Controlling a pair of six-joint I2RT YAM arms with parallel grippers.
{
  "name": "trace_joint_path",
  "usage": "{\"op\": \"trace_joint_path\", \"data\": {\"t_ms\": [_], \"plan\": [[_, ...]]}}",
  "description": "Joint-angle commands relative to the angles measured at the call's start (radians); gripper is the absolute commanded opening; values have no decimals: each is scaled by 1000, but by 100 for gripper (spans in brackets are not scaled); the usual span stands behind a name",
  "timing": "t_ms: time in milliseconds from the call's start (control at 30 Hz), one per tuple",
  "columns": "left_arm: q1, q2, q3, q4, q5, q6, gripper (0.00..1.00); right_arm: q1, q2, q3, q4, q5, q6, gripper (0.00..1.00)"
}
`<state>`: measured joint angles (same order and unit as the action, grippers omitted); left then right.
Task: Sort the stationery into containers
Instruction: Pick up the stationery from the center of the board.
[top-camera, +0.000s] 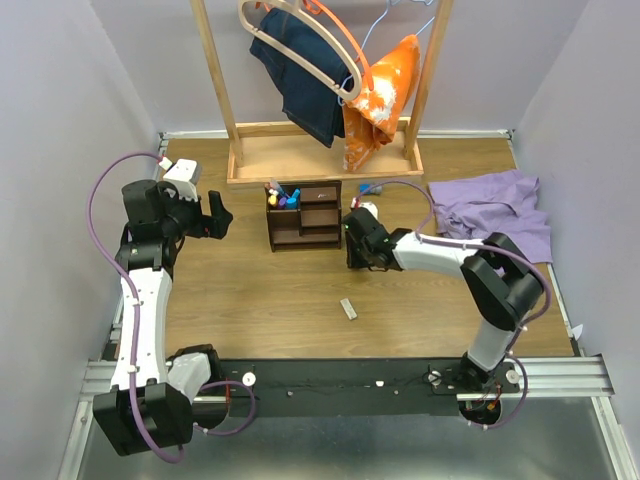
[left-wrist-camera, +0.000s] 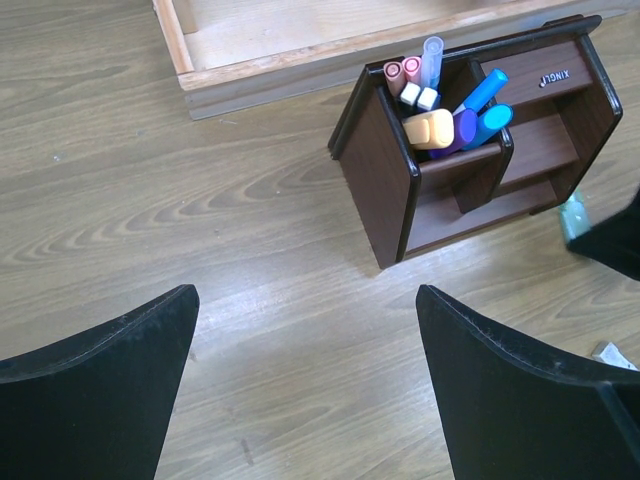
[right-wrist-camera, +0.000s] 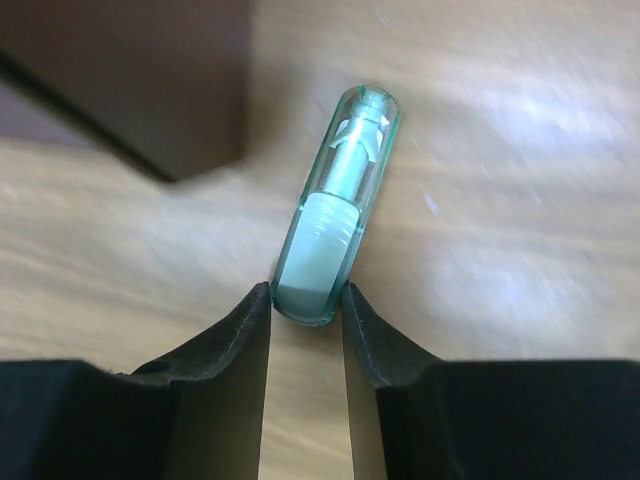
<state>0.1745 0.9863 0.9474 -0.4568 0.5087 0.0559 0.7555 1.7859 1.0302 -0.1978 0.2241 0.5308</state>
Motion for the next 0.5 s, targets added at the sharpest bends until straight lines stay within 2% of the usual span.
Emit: {"op": "trace_joint_path", "data": {"t_ms": [0, 133, 367, 467], "plan": [[-7, -21, -9, 0, -4, 12, 99, 2, -107, -76, -137, 15, -31, 25], [-13, -14, -10, 10, 5, 4, 99, 4, -213, -87, -129, -63, -87, 19], [-20, -1, -16, 43, 21, -11, 99, 16, -237, -104, -49, -345, -107, 10], [-20, -3, -16, 38, 22, -14, 99, 48, -235, -85, -17, -379, -106, 10]]}}
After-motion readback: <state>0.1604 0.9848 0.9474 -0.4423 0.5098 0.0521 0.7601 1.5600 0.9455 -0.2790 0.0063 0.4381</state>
